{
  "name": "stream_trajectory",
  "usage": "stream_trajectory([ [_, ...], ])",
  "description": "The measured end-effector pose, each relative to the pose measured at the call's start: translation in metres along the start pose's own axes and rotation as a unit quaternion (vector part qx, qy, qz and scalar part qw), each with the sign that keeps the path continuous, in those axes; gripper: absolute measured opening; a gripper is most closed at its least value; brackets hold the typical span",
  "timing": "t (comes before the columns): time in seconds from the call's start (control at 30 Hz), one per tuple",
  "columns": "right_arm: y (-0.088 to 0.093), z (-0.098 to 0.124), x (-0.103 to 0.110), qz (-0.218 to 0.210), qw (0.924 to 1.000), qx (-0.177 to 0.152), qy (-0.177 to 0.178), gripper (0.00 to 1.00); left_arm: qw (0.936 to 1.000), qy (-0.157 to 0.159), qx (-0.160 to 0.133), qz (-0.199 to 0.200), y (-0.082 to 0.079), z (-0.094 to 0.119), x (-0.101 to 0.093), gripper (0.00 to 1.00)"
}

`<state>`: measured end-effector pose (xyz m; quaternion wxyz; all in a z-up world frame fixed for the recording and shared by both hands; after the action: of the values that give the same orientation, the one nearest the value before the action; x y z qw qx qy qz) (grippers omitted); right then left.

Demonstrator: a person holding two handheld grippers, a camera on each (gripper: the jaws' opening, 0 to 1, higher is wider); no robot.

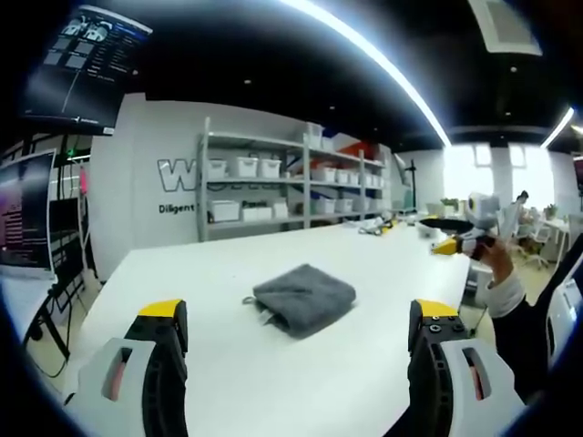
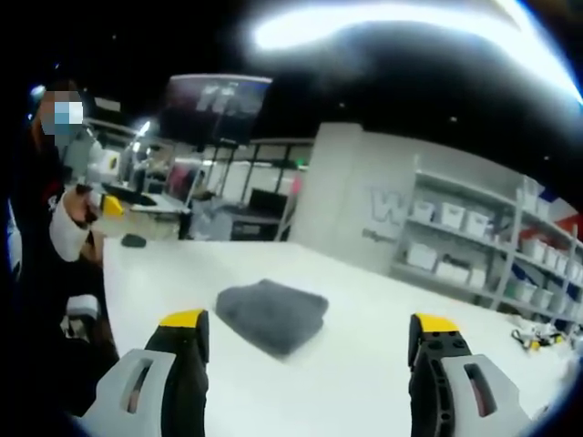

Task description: Open the folded towel by lifting each exposed corner and separating the folded layers until the towel lies flat within the target outline without major curled edges

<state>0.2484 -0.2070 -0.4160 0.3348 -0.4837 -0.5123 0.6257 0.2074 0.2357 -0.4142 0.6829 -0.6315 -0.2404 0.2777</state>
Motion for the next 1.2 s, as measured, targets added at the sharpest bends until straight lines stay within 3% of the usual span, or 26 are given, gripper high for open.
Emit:
stream_trajectory([
  [1.2,0.009,-0.014,0.006,-0.005,0.9998,0.009,-0.015,0.87,1.0,0.0,0.001,-0.003,-0.001,0.002,0.001,0.99],
])
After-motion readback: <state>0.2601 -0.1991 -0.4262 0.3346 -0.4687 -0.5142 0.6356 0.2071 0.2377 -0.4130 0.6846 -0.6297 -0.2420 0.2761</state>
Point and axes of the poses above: the point that each gripper's makers call its tool centre point, and the gripper's own axes: z roughly backward along the fingers, x roughly to its left, y roughly out of its underside, the point moved 9 cm from there along z, roughly backward along the fingers, and after that the axes turned 14 degrees about y, right-handed, at the moved point
